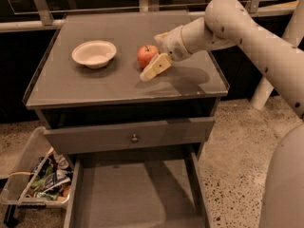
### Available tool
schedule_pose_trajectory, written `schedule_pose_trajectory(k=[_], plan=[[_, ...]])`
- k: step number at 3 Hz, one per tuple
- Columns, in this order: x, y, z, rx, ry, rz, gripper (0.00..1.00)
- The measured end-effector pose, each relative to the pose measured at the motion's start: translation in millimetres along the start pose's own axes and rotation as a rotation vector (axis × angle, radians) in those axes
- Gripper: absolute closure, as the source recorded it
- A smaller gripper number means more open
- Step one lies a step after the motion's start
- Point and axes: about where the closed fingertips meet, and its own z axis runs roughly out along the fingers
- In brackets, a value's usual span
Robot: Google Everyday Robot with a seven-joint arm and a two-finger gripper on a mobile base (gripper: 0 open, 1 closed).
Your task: Place apple into middle drawer
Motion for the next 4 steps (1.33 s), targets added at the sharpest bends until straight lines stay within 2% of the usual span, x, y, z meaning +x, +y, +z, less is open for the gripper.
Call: schedule_pose_trajectory(k=[1, 4], plan=[[0.0, 0.2, 0.4, -0.001, 0.0, 0.001, 0.18], [0.0, 0.2, 0.5, -0.001, 0.0, 0.001, 0.88]])
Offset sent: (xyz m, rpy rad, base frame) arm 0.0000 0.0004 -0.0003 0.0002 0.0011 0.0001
